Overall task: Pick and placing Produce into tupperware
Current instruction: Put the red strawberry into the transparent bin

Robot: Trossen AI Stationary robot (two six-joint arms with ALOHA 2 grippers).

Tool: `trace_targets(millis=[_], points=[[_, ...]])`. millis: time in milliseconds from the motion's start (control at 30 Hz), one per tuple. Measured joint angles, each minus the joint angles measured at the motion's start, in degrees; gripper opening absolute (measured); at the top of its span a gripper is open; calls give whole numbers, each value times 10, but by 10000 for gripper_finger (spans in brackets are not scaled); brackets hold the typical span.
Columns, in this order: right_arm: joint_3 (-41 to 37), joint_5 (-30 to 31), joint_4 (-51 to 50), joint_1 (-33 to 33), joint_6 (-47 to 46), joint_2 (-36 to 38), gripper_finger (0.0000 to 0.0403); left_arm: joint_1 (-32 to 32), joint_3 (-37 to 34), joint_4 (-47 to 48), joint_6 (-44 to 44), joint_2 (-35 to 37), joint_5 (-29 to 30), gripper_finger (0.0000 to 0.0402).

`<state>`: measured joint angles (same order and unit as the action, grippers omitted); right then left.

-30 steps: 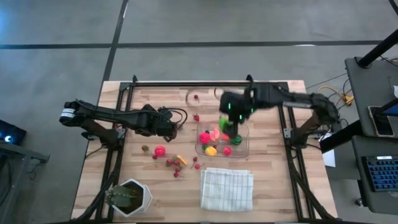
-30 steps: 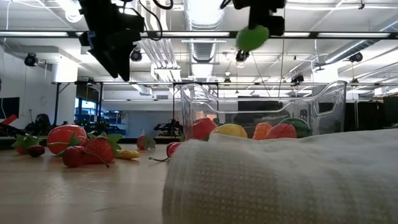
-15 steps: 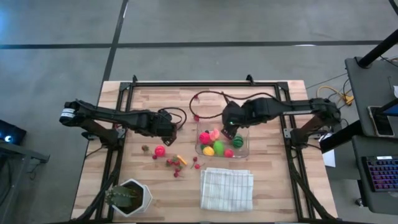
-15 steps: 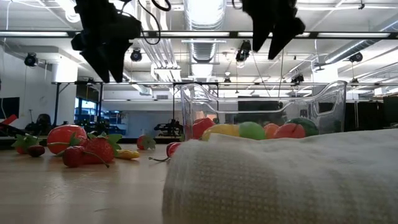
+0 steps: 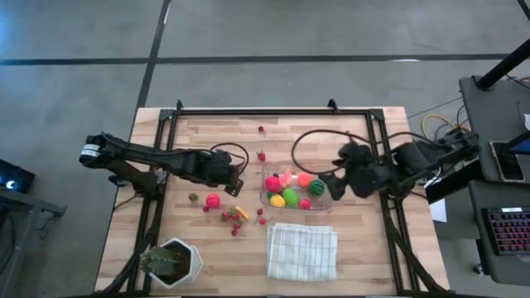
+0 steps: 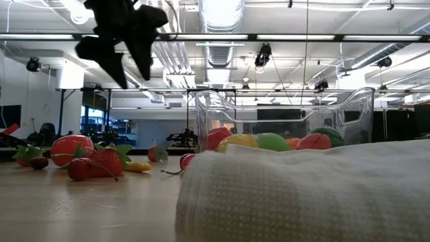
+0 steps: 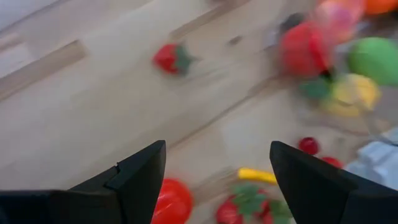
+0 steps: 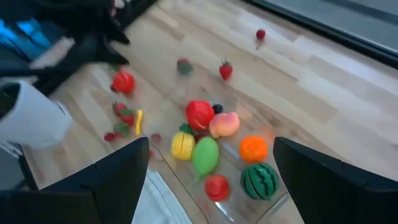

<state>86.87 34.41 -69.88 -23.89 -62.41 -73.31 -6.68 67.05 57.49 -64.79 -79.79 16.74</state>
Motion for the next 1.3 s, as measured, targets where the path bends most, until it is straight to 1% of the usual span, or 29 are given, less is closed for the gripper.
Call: trace_targets(millis=[67,167,233,367,433,533,733,900,1067,1167,1300], points=[[-1,18,-5,-13,-16,10,335,9,0,-23,33,-3,8,273],[-2,20,-8,-18,-21,17,333,35,0,-25,86,-16,33,274],[-2,20,-14,-17,-17,17,331,58,0,-26,139,-31,32,273],[-3,19,-33,-17,-21,12,329,110,0,-31,229,-77,-9,273],[-3,18,-37,-17,-25,10,329,135,0,-31,260,-101,-40,273],[-3,17,-37,-17,-32,11,329,167,0,-31,292,-135,-71,273],[-3,29,-38,-16,-32,14,329,199,8,-47,334,-173,-78,273],[-3,32,-41,-4,-37,14,329,208,6,-116,358,-175,-122,273],[-3,32,-51,7,-46,14,329,217,0,-120,353,-175,-127,273],[-3,32,-52,11,-46,14,329,223,-5,-120,350,-175,-145,273],[-3,32,-52,16,-46,14,329,228,-12,-120,322,-175,-153,273]])
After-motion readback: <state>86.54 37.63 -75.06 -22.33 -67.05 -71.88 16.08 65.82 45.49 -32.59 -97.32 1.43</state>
